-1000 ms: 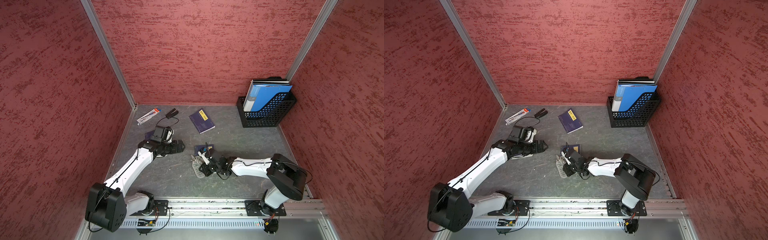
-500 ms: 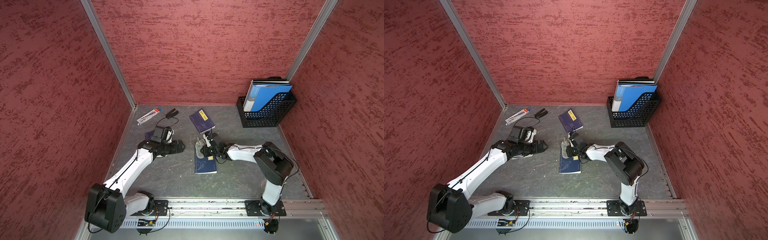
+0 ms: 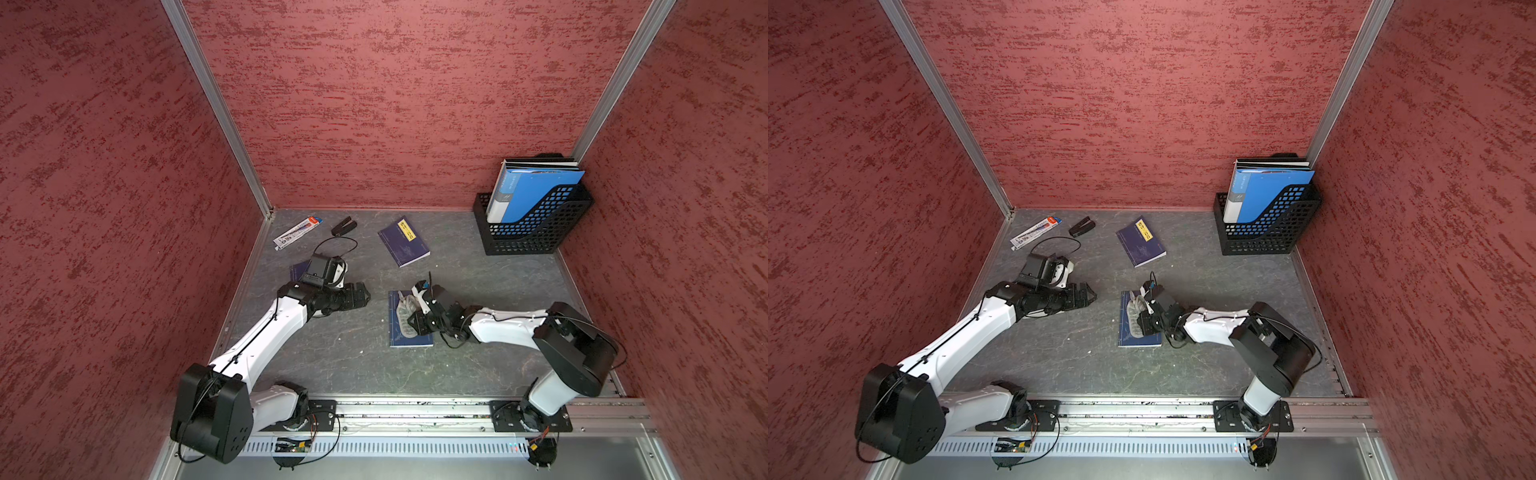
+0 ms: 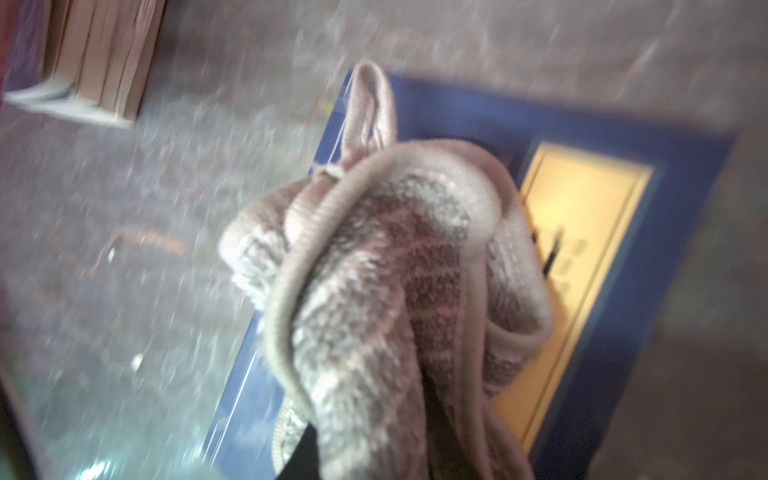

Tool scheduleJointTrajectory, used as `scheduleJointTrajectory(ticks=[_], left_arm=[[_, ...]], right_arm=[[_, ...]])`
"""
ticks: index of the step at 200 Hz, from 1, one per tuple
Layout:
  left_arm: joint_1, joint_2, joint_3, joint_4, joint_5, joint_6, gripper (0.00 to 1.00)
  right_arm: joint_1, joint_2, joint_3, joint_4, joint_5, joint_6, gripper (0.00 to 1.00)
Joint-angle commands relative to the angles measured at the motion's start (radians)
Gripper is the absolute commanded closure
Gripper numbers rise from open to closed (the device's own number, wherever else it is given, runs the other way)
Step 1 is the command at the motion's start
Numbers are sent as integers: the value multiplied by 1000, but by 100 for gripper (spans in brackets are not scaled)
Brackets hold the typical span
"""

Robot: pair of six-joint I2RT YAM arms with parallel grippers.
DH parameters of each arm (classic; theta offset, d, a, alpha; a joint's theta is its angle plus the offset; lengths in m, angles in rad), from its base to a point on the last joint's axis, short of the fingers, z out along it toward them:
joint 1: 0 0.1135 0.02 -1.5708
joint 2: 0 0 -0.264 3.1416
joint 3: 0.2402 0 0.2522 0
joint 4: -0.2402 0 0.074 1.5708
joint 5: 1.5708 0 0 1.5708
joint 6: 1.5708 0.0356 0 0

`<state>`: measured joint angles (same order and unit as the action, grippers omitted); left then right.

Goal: Wipe the cover of the book
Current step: Wipe the dirt from the cover of the book, then place the cleaning item at the center of the board.

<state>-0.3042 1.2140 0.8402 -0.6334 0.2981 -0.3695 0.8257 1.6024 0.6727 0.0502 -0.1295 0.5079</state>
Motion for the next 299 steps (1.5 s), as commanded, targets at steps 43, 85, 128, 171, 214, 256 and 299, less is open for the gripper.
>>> scheduleJointTrajectory(ticks=[43,85,128,171,214,256,299], left_arm=[[-22,49,39,26,9,5,3],[-51,51,10,56,13,-22,3],[-88,69,11,65,7,-28,3],[-130,109,0,104,0,-52,3],[-153,147,5,124,-2,-59,3],[-184,182,13,142,-2,-72,4],[-221,205,15,160,-16,-100,4]], right_arm=[[-17,-143,-128,-306,68,102,74],[-225,-234,-65,-339,134,35,75],[-395,-238,64,-411,199,-69,74],[-419,-157,131,-425,255,-97,63],[-421,-105,155,-426,291,-106,51],[-415,-136,177,-451,283,-122,42],[-346,-229,208,-460,189,-124,41]])
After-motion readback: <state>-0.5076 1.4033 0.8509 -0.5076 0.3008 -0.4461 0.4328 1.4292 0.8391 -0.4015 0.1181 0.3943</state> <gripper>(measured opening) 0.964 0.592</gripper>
